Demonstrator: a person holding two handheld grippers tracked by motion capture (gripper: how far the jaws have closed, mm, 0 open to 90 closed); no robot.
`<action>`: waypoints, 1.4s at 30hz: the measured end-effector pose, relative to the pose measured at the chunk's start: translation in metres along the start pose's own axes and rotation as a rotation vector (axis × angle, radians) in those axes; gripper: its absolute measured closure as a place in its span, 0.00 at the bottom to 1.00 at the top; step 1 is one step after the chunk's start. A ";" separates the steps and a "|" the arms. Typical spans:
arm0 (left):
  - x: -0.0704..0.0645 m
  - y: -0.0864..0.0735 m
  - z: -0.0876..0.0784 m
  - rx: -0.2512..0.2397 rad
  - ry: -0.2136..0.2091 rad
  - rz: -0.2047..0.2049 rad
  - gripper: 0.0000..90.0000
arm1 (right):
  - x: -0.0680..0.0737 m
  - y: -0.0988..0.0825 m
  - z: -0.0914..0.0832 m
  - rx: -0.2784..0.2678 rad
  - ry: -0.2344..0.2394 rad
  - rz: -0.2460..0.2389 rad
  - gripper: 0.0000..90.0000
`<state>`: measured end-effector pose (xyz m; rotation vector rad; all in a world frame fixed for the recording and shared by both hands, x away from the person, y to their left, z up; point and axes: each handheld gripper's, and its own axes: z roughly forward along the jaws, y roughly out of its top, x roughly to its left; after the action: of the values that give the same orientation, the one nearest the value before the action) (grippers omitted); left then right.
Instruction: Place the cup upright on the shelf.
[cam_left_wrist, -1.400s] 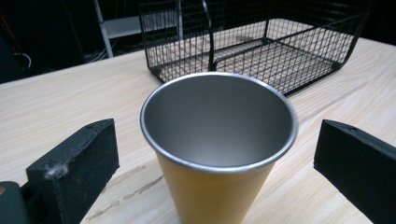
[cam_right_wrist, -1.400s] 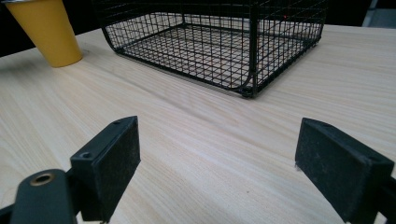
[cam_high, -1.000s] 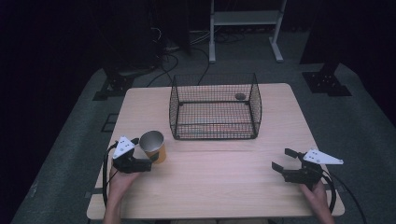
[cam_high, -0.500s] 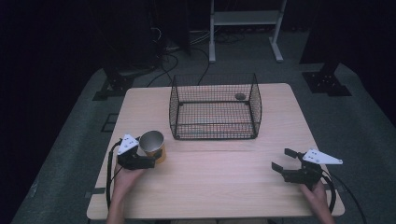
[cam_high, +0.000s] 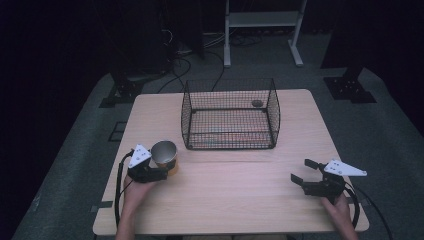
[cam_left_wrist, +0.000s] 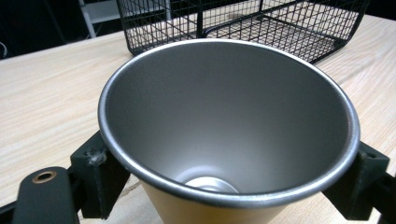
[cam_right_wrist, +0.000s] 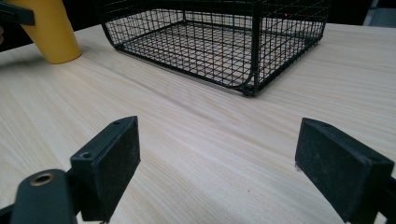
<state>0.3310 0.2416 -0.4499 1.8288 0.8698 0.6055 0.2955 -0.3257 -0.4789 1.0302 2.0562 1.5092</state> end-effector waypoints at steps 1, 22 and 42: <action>-0.001 0.001 -0.001 -0.007 -0.005 -0.003 0.16 | 0.000 0.000 0.000 0.000 0.000 -0.001 0.14; -0.017 0.019 -0.013 -0.050 -0.064 0.043 0.16 | 0.001 0.000 0.000 0.002 0.005 -0.008 0.14; -0.042 0.048 -0.007 -0.061 -0.188 0.119 0.16 | 0.002 0.000 0.001 0.013 -0.001 -0.022 0.14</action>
<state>0.3141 0.2005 -0.4040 1.8573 0.6142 0.5191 0.2950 -0.3234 -0.4788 1.0100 2.0731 1.4859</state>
